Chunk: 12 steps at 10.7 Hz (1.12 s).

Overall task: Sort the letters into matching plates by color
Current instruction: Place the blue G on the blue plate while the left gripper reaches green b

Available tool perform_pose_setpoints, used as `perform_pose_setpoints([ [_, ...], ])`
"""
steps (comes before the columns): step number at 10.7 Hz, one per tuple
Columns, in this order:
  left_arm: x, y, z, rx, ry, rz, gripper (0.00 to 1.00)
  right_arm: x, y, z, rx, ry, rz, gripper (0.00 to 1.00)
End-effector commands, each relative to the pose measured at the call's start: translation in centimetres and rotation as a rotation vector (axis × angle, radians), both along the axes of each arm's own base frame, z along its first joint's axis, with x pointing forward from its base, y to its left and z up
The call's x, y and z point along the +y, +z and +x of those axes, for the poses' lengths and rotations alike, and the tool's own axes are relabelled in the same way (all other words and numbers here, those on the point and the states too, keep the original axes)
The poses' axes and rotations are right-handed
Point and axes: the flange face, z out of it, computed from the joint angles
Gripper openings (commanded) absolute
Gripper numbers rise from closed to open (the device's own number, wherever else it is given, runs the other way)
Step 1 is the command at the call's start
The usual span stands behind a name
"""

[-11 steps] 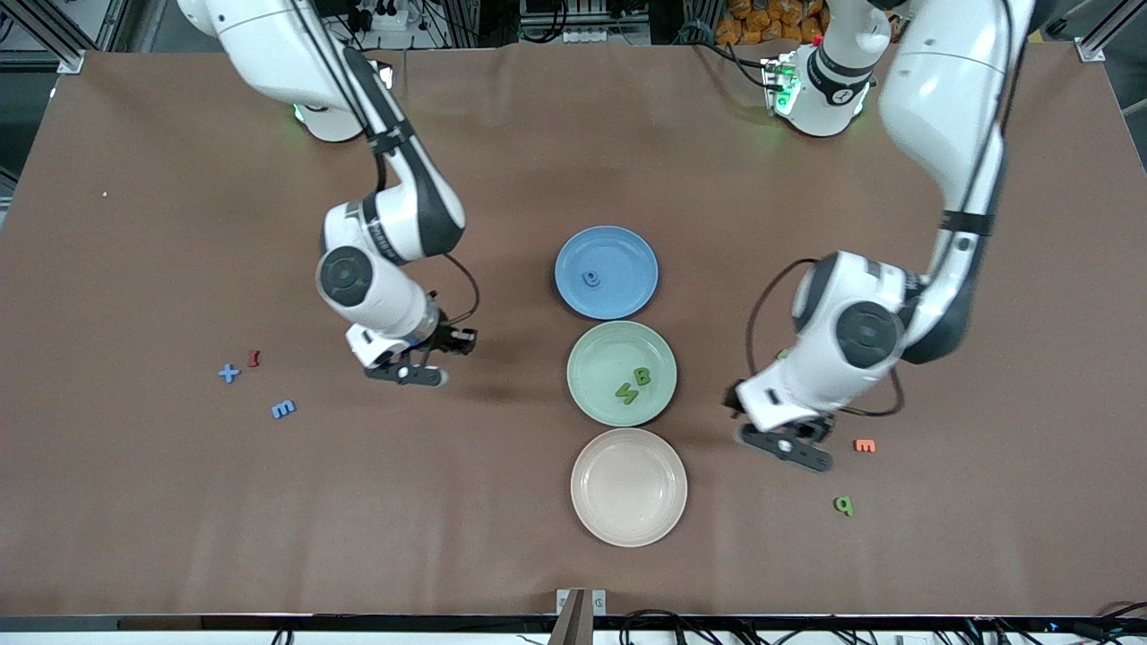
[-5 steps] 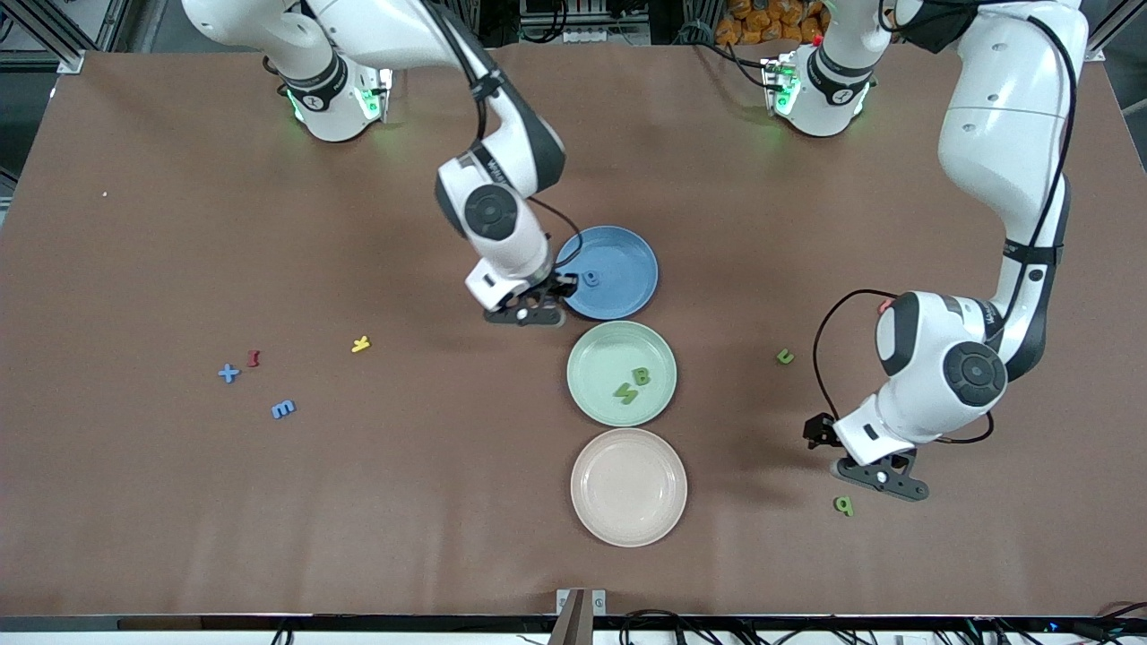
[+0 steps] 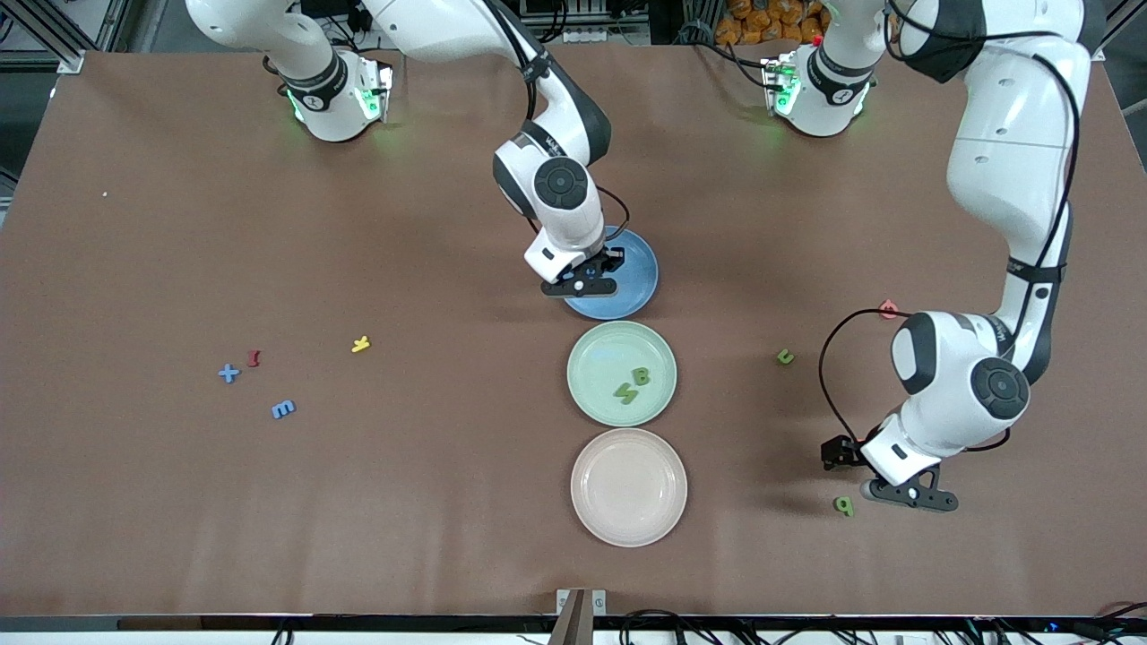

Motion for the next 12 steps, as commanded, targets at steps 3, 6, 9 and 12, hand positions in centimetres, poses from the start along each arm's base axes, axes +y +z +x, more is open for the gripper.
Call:
perform_pose_setpoints([
  [3,0.3,-5.0,2.6,-0.035,-0.029,-0.02,1.0,1.0,-0.1,-0.4,-0.028,0.015,-0.034,1.0],
  [6,0.4,-4.7,2.9,-0.045,-0.036,-0.017,1.0,0.3,0.5,0.6,-0.035,0.004,-0.035,1.0],
  [9,1.0,-4.4,3.2,-0.07,-0.035,-0.008,1.0,-6.8,1.6,7.6,-0.032,-0.125,-0.058,1.0],
  [12,1.0,-3.5,3.9,-0.103,-0.049,0.009,0.98,-17.9,5.9,16.2,-0.139,-0.286,-0.105,1.0],
])
